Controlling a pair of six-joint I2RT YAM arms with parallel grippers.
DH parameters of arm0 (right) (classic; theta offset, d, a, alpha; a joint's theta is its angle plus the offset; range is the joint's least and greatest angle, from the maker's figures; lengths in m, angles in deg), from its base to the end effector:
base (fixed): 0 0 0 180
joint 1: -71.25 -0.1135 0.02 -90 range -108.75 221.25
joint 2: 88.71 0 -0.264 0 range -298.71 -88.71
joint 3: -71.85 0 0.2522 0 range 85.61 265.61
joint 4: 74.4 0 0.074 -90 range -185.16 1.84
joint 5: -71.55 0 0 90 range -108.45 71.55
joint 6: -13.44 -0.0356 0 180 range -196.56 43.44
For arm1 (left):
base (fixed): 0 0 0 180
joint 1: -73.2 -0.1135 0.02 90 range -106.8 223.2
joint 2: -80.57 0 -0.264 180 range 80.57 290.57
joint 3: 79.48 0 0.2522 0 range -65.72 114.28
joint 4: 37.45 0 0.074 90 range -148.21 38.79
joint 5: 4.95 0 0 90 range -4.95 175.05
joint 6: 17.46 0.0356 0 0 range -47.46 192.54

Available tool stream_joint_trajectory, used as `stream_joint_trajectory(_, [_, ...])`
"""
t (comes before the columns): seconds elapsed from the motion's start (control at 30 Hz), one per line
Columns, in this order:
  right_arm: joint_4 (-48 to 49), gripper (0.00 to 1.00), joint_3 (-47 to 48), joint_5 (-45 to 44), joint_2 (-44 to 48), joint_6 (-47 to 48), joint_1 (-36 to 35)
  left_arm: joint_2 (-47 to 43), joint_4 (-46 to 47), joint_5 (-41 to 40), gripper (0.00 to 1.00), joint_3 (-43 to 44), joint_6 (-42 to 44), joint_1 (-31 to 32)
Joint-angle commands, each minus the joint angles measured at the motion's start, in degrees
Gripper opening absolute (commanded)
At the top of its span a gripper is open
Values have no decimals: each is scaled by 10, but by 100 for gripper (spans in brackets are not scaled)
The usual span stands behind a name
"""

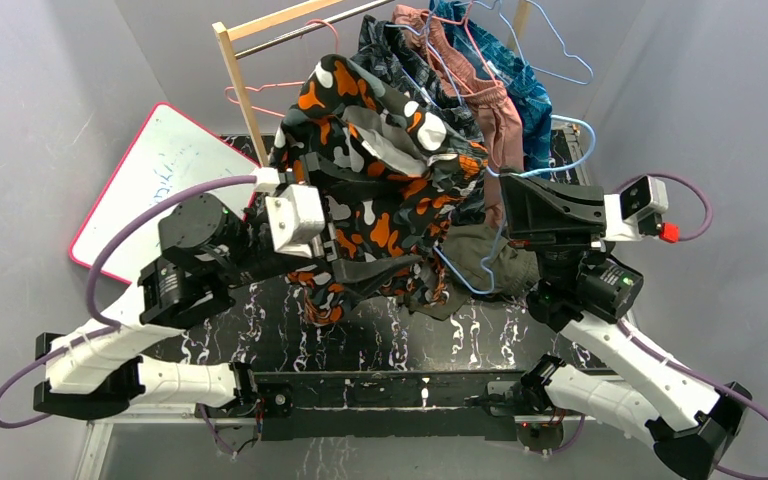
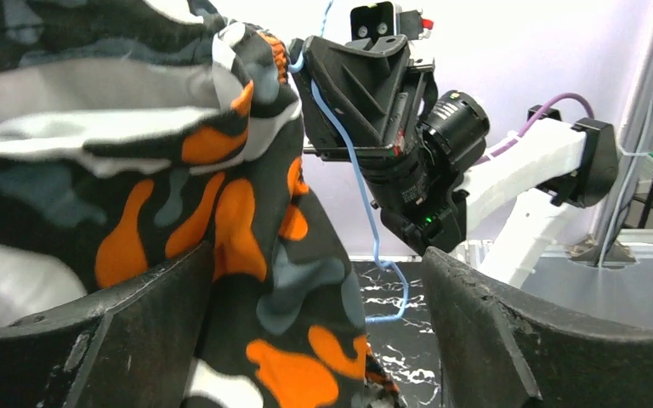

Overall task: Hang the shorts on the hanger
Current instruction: Hang the shorts on the hanger.

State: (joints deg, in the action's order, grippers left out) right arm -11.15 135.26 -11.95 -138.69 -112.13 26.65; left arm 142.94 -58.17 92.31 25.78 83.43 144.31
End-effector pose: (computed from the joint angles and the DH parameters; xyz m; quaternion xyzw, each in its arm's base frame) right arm 0.0831 0.0876 0.4807 -0.0653 0.1110 0.6436 0.7545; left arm 0.0552 -0.1751 0.5603 0.4050 0.3858 -0.4460 0.6987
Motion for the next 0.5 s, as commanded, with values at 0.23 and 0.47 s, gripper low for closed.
stream_joint_trajectory(0.23, [-66,0,-28,-40,96,119,2,-130,-40,59,93,41,37,3])
stream_joint_trajectory(0.47, [-194,0,-56,-36,176,200,1,-79,-124,6,93,155,130,3])
